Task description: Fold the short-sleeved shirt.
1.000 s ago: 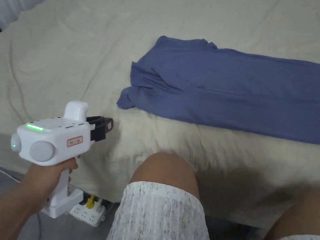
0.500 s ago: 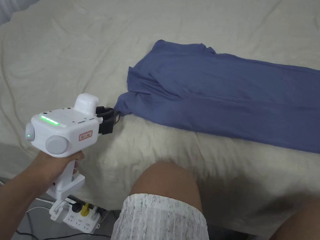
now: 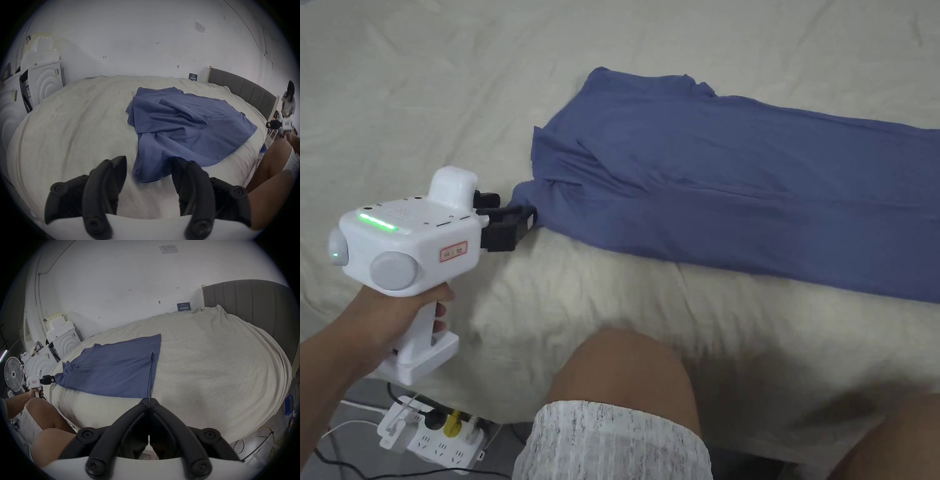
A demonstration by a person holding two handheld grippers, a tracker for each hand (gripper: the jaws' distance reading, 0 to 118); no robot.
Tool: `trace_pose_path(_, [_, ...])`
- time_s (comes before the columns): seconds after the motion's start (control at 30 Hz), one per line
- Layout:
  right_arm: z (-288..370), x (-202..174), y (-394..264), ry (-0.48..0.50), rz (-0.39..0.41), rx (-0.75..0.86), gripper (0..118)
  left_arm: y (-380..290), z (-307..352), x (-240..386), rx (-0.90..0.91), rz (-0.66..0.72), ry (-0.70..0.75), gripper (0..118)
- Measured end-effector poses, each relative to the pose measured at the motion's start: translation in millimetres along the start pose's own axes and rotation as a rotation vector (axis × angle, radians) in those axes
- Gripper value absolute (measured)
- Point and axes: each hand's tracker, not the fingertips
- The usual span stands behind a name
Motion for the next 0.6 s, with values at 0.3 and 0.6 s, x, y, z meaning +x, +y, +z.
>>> trace_pose_path(0.3, [-6,-6,2,0.004,0.0,-0.008,0,0,-7,-6,-0.013,0.002,0.002,95])
trace_pose_path(0.6, [-5,-5,4,0.007,-0.01,-0.002,0,6,-16,4,-0.072,0.001,-0.081,60])
